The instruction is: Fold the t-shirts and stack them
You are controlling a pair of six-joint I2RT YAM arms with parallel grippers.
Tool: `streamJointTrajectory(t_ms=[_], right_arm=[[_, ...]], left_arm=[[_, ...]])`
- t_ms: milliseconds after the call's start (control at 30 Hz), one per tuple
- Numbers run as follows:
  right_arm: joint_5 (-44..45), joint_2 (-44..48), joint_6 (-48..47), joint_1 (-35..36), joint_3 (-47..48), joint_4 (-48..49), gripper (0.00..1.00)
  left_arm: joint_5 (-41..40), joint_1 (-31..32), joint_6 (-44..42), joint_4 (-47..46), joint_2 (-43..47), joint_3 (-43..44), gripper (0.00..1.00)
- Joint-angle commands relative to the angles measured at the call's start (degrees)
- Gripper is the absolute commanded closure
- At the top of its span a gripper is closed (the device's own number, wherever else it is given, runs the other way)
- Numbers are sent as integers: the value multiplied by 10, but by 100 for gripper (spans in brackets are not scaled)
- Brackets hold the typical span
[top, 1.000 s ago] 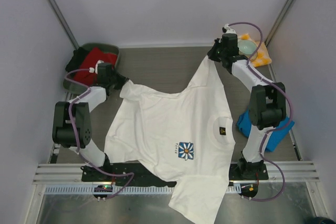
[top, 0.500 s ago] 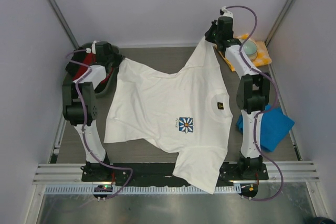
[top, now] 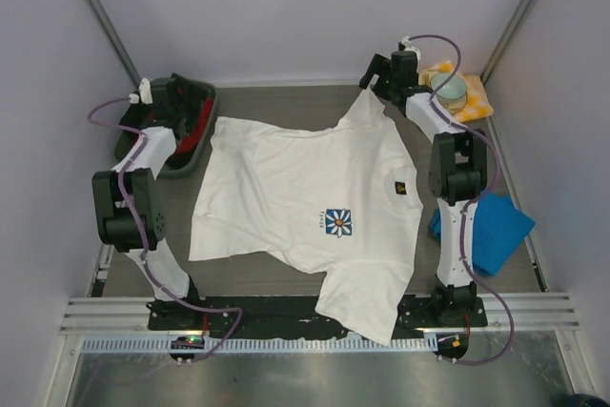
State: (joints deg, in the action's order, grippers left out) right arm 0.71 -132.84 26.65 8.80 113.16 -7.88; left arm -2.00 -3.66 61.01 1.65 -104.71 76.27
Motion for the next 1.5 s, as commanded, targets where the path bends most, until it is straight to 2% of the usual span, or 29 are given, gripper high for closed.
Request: streamJointTrajectory(t_ms=[0,100,200,233,367,567,867,1067,1300,1467], right_arm=[[10,173,23,0,-94,37,2],[-18,246,29,12,-172,2,1],[-32,292,22,39,-228,-72,0],[-28,300,17,47,-244,-94,0],[-40,325,20,67,-339,-101,0],[-72,327,33,68,-424,-83,0],[-93,265,48,73,-449,-59,0],[-94,255,52,74,-455,-45,0],[-70,231,52,73,-444,-57,0],[-42,226,46,74,-437,-73,0]], left_arm=[[37,8,-6,7,97,-18,0],[28,23,-13,65,128,-51,0],[35,31,-24,107,168,-92,0],[41,61,-27,117,182,-101,0],[43,112,-48,171,200,-139,0],[52,154,-54,184,216,-219,0],[5,160,-73,252,238,-280,0],[-21,160,-74,293,260,-310,0],[-59,160,-84,336,275,-336,0],[-68,160,-84,331,284,-365,0]])
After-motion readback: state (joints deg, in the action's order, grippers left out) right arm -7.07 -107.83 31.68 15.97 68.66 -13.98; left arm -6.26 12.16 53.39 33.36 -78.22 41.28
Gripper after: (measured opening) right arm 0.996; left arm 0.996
